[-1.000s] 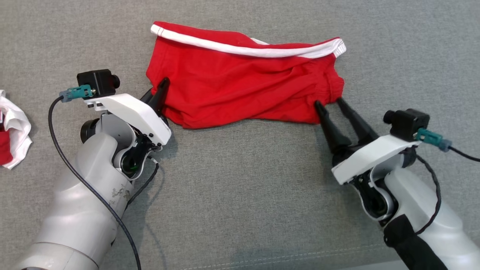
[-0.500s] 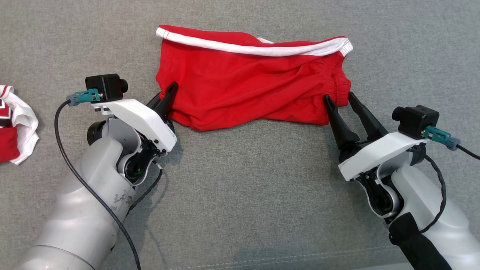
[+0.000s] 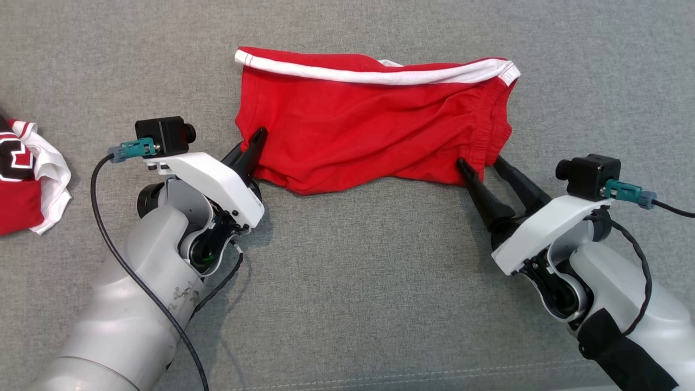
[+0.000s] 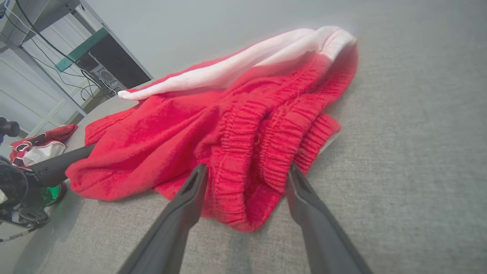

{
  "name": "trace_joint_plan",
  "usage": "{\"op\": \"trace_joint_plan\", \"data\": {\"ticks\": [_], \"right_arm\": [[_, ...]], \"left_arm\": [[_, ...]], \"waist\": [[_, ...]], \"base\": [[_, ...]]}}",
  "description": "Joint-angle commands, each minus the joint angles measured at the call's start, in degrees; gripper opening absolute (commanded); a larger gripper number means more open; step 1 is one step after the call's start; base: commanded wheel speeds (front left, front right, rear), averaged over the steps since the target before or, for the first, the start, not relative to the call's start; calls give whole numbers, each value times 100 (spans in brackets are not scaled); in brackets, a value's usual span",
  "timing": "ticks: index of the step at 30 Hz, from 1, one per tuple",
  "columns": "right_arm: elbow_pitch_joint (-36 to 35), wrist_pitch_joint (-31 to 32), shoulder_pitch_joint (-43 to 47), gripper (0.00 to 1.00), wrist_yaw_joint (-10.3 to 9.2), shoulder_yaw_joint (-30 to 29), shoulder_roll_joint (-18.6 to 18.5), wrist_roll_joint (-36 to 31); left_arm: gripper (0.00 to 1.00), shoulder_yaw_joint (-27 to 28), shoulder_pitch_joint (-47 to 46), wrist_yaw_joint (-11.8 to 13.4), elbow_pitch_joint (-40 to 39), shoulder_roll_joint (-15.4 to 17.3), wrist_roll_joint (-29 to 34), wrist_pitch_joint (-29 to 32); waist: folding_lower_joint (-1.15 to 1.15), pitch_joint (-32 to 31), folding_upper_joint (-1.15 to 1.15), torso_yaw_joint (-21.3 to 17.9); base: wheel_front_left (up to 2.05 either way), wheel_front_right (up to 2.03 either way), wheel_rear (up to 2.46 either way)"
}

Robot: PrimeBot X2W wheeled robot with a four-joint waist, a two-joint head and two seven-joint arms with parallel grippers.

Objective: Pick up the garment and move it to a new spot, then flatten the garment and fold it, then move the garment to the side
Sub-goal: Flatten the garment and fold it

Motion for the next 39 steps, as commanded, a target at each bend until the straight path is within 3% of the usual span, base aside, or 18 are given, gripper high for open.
{"op": "trace_joint_plan", "data": {"ticks": [1, 4, 5, 7, 9, 11, 12, 19, 30, 39], "right_arm": [[-135, 66, 40, 100, 18, 130, -100, 112], [-194, 154, 3, 100, 18, 396, -266, 282], [-221, 179, -16, 95, 18, 487, -313, 329], [-240, 158, -59, 48, 18, 612, -391, 404], [-212, 105, -125, 39, 18, 707, -457, 409], [-162, 61, -188, 16, 18, 795, -498, 412], [-132, 44, -224, 1, 18, 850, -512, 392], [-81, 20, -287, 0, 18, 1169, -624, 637], [-402, 97, -44, 0, 18, 1560, -1250, 1234], [-841, 327, 161, 0, 18, 1882, -1783, 1695]], "left_arm": [[0, 58, 149, -22, 16, 79, -117, -12], [0, -1, 149, -22, 15, 83, -185, -60], [0, -23, 149, -22, 16, 85, -203, -75], [0, -67, 151, -22, 22, 88, -241, -104], [0, -112, 156, -22, 29, 96, -274, -132], [0, -153, 154, -22, 32, 103, -310, -163], [0, -173, 155, -22, 33, 106, -329, -178], [0, -386, 199, -22, 41, 181, -426, -130], [0, -535, 519, -22, -234, 550, -652, -273], [0, -612, 1043, -22, -366, 598, -848, -469]], "waist": [[0, -19, 0, 2], [0, -47, 0, 8], [0, -53, 0, 13], [0, -70, 0, 23], [0, -85, 0, 33], [0, -95, 0, 50], [0, -101, 0, 59], [0, -187, 0, 131], [0, -589, 0, 383], [0, -795, 0, 772]], "base": [[0, 0, 0], [0, 0, 0], [0, 0, 0], [0, 0, 0], [0, 0, 0], [0, 0, 0], [0, 0, 0], [0, 0, 0], [0, 0, 0], [0, 0, 0]]}}
